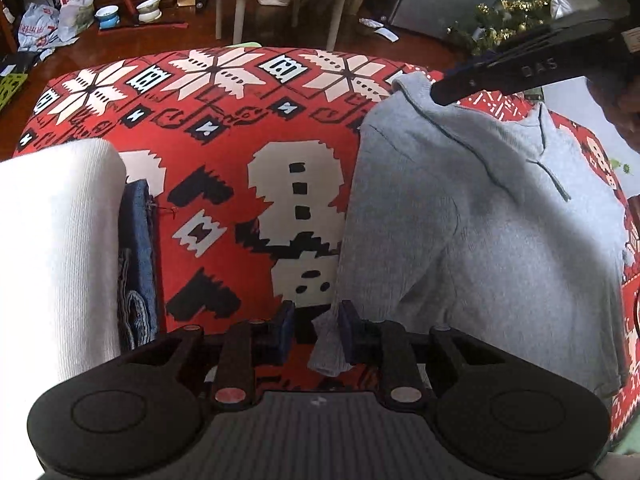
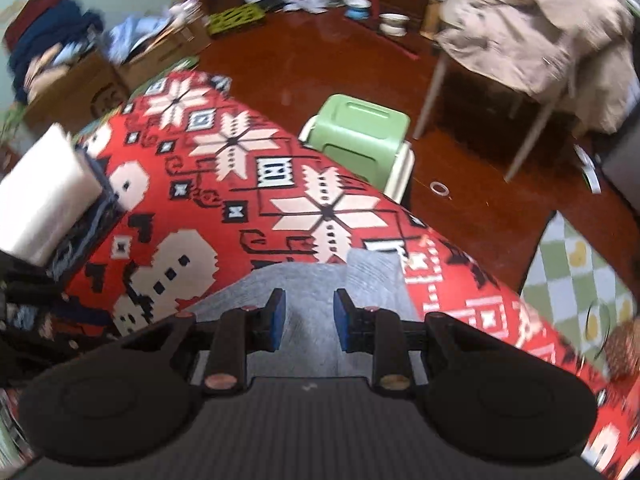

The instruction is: Fold clothes

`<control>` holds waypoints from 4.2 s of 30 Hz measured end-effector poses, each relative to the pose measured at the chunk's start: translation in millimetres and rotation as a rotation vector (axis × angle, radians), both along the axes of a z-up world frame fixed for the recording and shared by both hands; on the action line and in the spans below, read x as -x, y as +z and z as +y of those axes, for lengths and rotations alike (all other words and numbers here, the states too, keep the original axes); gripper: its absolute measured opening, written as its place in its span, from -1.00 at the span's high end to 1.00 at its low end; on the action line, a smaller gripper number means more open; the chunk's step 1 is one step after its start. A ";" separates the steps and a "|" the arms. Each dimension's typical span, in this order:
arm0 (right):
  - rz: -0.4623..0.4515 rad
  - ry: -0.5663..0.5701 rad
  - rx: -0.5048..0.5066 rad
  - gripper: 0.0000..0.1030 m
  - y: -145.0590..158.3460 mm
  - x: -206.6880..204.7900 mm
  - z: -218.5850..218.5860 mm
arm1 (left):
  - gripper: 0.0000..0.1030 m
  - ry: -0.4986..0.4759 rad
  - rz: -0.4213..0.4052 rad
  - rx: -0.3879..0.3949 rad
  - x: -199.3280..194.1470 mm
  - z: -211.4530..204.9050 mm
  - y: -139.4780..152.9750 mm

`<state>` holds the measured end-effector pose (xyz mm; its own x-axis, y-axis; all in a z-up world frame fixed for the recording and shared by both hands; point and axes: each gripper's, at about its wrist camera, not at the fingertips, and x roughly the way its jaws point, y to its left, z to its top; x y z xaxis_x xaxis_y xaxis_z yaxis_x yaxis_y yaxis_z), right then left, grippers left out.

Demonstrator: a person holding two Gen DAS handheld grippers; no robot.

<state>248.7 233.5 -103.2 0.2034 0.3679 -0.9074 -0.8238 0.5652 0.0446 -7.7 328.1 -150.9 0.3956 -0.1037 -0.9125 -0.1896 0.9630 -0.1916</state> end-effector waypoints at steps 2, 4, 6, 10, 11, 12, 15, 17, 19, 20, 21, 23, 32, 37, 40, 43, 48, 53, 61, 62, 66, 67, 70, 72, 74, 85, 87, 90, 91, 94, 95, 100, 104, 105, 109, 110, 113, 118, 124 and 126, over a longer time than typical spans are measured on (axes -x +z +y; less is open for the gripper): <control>-0.023 0.059 0.027 0.45 -3.3 0.5 6.5 | 0.56 0.008 -0.001 0.005 2.6 0.9 2.1; -0.037 0.120 0.053 0.45 -5.5 -0.2 11.4 | 0.56 0.012 0.004 0.006 6.8 1.6 4.4; -0.042 0.163 0.064 0.45 -7.2 -1.2 14.5 | 0.57 0.007 0.018 0.008 10.1 1.4 4.7; -0.044 0.267 0.088 0.45 -13.7 -1.7 23.3 | 0.57 0.005 0.054 0.011 14.4 1.9 -0.9; -0.049 0.305 0.096 0.46 -15.8 -0.4 27.1 | 0.57 0.010 0.050 0.019 16.0 2.5 -1.4; -0.065 0.351 0.108 0.46 -18.4 2.2 31.7 | 0.57 0.012 0.045 0.028 17.0 2.9 -1.5; -0.105 0.482 0.140 0.46 -26.4 12.3 45.0 | 0.88 0.000 0.048 0.047 15.6 3.4 -3.8; -0.124 0.559 0.164 0.47 -33.4 18.6 51.8 | 0.93 -0.014 0.046 0.048 14.9 1.2 -4.3; -0.144 0.636 0.187 0.47 -40.5 25.0 58.5 | 0.96 -0.038 0.036 0.027 15.0 -2.8 -3.5; -0.154 0.675 0.198 0.47 -44.0 28.1 61.9 | 0.97 -0.039 0.030 0.022 15.4 -3.2 -2.6; -0.144 0.690 0.198 0.52 -45.4 28.9 63.5 | 0.97 -0.030 0.021 0.024 16.2 -2.2 -1.2; -0.109 0.698 0.189 0.96 -46.3 28.1 65.0 | 0.97 0.004 0.002 0.026 17.0 3.0 4.0; -0.032 0.398 0.067 0.96 -36.6 -10.4 59.3 | 0.97 0.129 -0.083 -0.079 -13.5 47.7 29.7; -0.009 0.252 0.048 0.88 -41.8 -22.0 53.7 | 0.97 0.092 -0.037 -0.079 -32.5 59.2 12.8; -0.027 0.190 -0.020 0.79 -26.3 -5.9 43.2 | 0.97 0.044 -0.019 -0.077 -34.1 58.8 7.0; 0.008 0.154 -0.082 0.79 -13.9 32.0 29.6 | 0.97 0.019 -0.009 -0.069 -34.6 59.6 6.3; 0.191 0.106 -0.089 0.79 -21.4 113.8 18.4 | 0.97 -0.010 0.010 -0.041 -35.8 62.4 6.3; 0.177 0.040 -0.013 0.61 -43.8 178.2 23.8 | 0.97 -0.062 0.025 -0.024 -37.4 64.5 5.6; 0.057 -0.153 0.021 0.68 -54.5 187.9 30.3 | 0.97 -0.158 0.038 0.004 -39.0 67.4 4.1; 0.059 -0.181 0.020 0.75 -54.7 186.5 29.5 | 0.97 -0.171 0.039 0.005 -39.0 67.5 4.1; 0.077 -0.230 -0.005 0.98 -49.5 188.2 27.0 | 0.97 -0.209 0.036 0.010 -38.7 69.4 6.2; 0.081 -0.226 -0.015 0.99 -46.3 192.2 27.1 | 0.97 -0.215 0.033 0.011 -38.4 70.6 7.7; 0.089 -0.214 -0.040 1.00 -35.0 204.9 26.1 | 0.97 -0.217 0.023 0.008 -37.2 76.4 13.5; 0.097 -0.228 -0.046 1.00 -32.0 210.5 23.5 | 0.97 -0.207 0.017 -0.002 -37.4 81.0 16.5; 0.108 -0.257 -0.060 1.00 -32.8 211.9 20.3 | 0.97 -0.199 0.011 -0.012 -39.0 83.9 17.6; 0.165 -0.221 -0.105 1.00 -43.4 208.5 28.2 | 0.97 -0.135 0.035 -0.061 -48.4 95.0 22.6; 0.146 -0.220 -0.120 1.00 -36.0 209.0 27.0 | 0.97 -0.128 0.008 -0.050 -45.0 93.0 36.8; 0.143 -0.213 -0.132 1.00 -29.4 210.5 28.2 | 0.97 -0.108 0.018 -0.071 -39.1 92.9 44.5; 0.157 -0.216 -0.128 1.00 -32.1 210.5 29.2 | 0.97 -0.096 0.037 -0.079 -37.2 94.3 40.7; 0.202 -0.230 -0.115 1.00 -43.1 210.0 31.7 | 0.97 -0.092 0.068 -0.094 -31.9 94.4 30.4; 0.207 -0.229 -0.115 1.00 -44.5 210.2 32.3 | 0.97 -0.112 0.069 -0.111 -32.5 90.9 30.0; 0.241 -0.245 -0.109 0.85 -48.8 208.0 28.5 | 0.97 -0.188 0.110 -0.147 -40.7 74.7 21.1; 0.254 -0.253 -0.142 0.71 -38.4 206.6 18.6 | 0.90 -0.181 0.122 -0.181 -38.9 69.6 22.7; 0.257 -0.259 -0.151 0.66 -35.0 206.3 14.7 | 0.86 -0.172 0.122 -0.178 -37.8 69.3 24.5; 0.279 -0.312 -0.198 0.54 -17.4 202.8 -7.8 | 0.55 -0.151 0.101 -0.185 -32.3 64.2 40.3; 0.285 -0.338 -0.226 0.53 -12.0 200.8 -16.8 | 0.45 -0.142 0.090 -0.193 -31.3 61.5 45.2; 0.279 -0.417 -0.267 0.43 1.4 188.7 -53.5 | 0.36 -0.117 0.055 -0.211 -32.2 50.8 58.6; 0.193 -0.511 -0.248 0.43 12.4 143.9 -135.9 | 0.36 -0.118 0.000 -0.204 -61.2 19.2 66.5; 0.017 -0.557 -0.142 0.43 17.7 59.2 -241.3 | 0.36 -0.203 -0.062 -0.211 -127.3 -21.9 55.1; -0.027 -0.553 -0.099 0.43 12.6 28.9 -264.2 | 0.37 -0.235 -0.069 -0.215 -150.1 -29.7 44.8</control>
